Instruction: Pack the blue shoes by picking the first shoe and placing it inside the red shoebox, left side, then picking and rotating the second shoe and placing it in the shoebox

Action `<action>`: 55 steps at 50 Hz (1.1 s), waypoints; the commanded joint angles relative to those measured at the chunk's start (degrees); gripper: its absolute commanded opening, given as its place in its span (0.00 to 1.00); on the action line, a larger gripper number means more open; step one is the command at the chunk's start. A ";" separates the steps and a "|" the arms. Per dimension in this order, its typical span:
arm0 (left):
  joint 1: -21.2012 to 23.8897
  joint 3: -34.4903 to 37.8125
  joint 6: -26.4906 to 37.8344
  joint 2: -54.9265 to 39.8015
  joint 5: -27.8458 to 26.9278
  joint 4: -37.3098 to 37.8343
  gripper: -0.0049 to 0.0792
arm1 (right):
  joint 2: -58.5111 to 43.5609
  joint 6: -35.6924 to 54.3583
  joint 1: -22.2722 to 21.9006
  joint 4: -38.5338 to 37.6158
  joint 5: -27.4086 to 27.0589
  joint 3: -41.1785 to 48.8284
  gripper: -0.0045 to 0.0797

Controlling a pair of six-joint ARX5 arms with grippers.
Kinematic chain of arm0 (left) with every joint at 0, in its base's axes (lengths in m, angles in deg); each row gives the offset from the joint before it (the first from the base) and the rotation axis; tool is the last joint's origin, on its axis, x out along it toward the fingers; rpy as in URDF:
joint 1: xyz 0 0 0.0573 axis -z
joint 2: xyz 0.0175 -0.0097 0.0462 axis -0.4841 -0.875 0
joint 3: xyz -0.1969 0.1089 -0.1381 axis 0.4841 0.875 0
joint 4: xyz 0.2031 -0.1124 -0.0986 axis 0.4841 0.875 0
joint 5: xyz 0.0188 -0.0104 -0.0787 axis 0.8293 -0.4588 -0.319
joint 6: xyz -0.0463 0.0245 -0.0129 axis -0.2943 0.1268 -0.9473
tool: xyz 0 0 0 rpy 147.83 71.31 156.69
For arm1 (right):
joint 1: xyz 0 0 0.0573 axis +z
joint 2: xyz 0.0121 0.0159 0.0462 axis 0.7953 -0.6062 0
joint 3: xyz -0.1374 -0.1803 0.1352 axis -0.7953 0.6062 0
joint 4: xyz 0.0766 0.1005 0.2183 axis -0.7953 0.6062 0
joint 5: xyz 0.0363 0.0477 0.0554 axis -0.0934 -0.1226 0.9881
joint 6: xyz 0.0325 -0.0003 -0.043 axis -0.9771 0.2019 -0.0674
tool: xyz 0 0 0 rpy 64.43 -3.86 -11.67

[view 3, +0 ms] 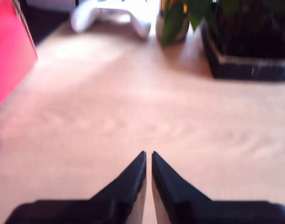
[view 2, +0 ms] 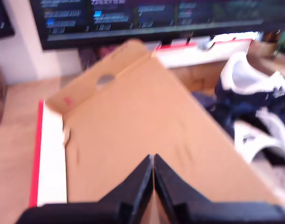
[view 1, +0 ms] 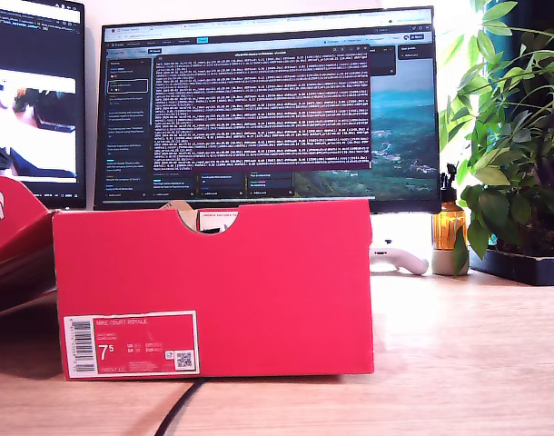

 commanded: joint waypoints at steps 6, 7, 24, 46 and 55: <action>0.20 5.31 -0.31 4.87 2.45 -0.48 0.04 | 2.84 -0.28 0.15 -3.91 -2.47 5.01 0.04; 0.20 5.77 -0.35 5.46 2.91 -0.50 0.04 | 3.30 -0.28 0.15 -4.33 -2.45 5.66 0.04; 0.31 12.61 -3.15 14.25 4.96 1.36 0.04 | 11.30 -1.40 0.15 -5.31 -5.22 13.53 0.04; 0.31 15.80 -4.35 22.64 5.81 6.93 0.04 | 23.23 -1.53 0.26 2.01 -3.63 16.11 0.04; 0.31 16.46 -4.66 27.32 5.86 10.19 0.04 | 31.41 -1.29 0.26 5.44 -3.23 16.11 0.04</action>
